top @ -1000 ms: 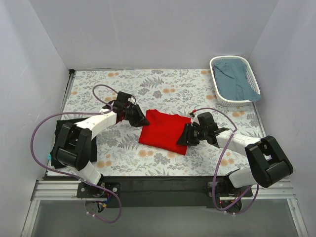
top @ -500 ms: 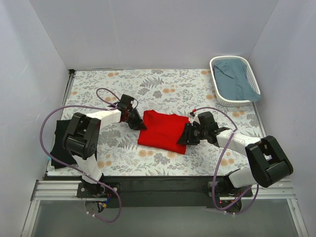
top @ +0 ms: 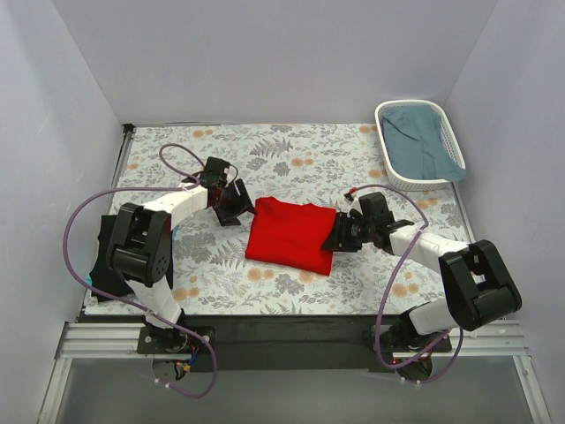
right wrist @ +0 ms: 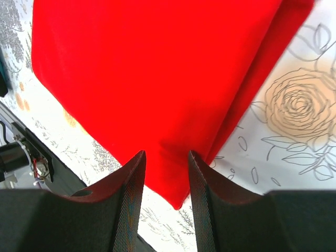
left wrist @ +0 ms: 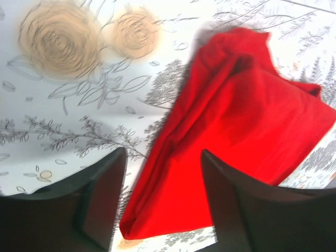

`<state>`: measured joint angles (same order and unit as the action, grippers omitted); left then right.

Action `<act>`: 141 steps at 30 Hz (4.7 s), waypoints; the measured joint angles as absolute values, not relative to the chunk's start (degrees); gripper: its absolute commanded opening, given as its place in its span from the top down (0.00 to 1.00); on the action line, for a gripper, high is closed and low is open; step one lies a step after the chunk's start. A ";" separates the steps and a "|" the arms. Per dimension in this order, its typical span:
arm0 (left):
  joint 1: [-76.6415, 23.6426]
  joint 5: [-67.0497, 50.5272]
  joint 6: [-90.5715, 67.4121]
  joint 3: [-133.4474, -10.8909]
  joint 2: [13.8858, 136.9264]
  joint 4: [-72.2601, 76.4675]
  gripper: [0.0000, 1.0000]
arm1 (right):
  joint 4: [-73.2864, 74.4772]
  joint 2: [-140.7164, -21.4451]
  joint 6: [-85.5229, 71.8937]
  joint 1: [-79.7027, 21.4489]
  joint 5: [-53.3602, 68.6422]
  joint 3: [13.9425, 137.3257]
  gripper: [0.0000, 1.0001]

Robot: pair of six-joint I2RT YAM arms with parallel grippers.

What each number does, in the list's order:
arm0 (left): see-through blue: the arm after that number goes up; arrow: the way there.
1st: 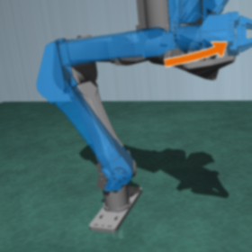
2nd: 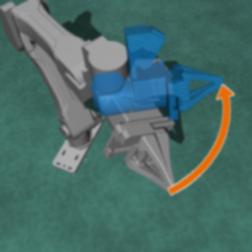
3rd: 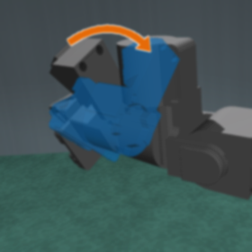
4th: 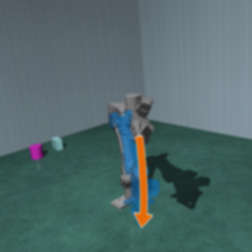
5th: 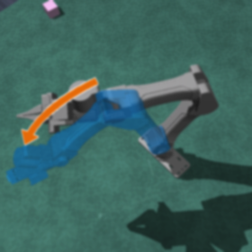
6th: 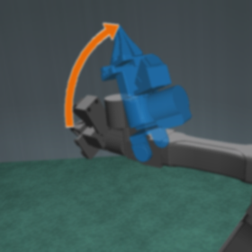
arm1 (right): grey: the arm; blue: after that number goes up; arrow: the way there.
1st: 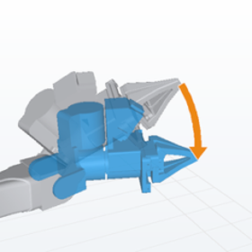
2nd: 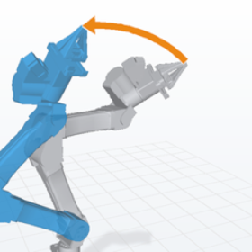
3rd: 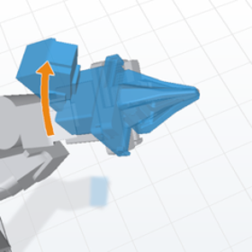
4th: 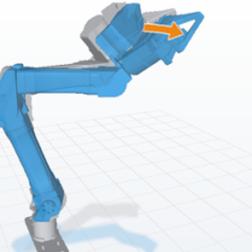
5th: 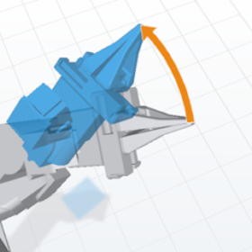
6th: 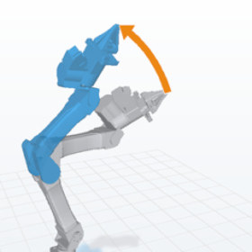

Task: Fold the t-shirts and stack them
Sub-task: Fold the tshirt, then neatly place the folded tshirt to the corner

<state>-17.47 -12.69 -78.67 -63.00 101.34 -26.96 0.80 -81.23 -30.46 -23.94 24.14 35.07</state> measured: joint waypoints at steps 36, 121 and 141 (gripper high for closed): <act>-22.63 -20.84 -68.51 -70.04 110.00 -32.40 0.86 | 9.34 -84.71 -25.08 -22.83 14.68 42.28 0.53; 22.15 12.43 -93.19 -110.76 101.54 -68.58 1.00 | 20.91 -73.41 -25.30 -26.76 13.23 48.05 0.54; 24.29 9.56 -90.15 -110.19 92.64 -68.88 1.00 | 23.90 -69.95 -25.52 -29.02 10.63 50.09 0.54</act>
